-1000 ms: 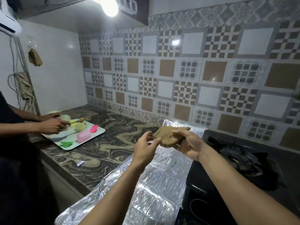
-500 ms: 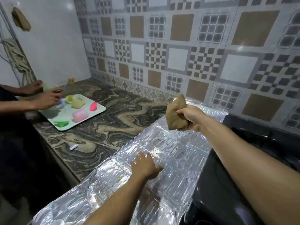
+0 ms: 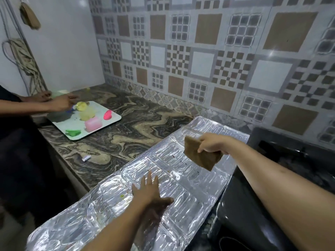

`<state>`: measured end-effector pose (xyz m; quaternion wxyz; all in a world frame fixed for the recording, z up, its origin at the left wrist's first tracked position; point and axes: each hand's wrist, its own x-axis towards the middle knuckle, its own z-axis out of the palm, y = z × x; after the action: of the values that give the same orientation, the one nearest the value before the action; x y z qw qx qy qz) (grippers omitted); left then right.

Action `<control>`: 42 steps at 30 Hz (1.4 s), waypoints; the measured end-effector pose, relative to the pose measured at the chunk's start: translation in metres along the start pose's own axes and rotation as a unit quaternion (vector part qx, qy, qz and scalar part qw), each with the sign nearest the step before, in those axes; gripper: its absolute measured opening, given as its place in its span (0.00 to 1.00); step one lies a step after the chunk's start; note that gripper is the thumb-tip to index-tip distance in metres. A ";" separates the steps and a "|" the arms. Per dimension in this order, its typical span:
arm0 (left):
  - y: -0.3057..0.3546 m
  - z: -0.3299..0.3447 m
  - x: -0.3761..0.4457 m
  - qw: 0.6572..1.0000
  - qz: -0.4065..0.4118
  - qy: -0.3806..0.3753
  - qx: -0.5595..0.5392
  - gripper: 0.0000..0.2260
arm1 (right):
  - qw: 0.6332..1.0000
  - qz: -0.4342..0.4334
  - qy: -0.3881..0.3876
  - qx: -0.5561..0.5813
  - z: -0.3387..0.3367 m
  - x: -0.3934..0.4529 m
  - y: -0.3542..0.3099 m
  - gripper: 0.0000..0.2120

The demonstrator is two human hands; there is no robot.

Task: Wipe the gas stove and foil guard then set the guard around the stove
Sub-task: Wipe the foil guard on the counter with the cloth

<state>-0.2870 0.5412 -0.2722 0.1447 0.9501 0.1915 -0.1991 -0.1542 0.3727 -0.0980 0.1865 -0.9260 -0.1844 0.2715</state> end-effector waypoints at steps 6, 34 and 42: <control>-0.027 0.001 -0.019 0.999 -0.020 -0.025 0.017 0.55 | 0.991 0.006 -0.093 -0.094 0.014 -0.014 0.004 0.09; 0.019 -0.001 0.042 0.997 -0.045 -0.053 -0.017 0.57 | 0.951 -0.021 0.082 -0.296 -0.019 0.257 0.037 0.17; 0.021 -0.005 0.035 0.997 -0.052 -0.050 -0.023 0.57 | 0.925 0.146 0.018 -0.349 -0.031 0.211 0.073 0.21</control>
<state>-0.2467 0.5353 -0.2788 0.1649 0.9242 0.2378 -0.2493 0.0468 0.3957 -0.1975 -0.1868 -0.9540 -0.1263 0.1973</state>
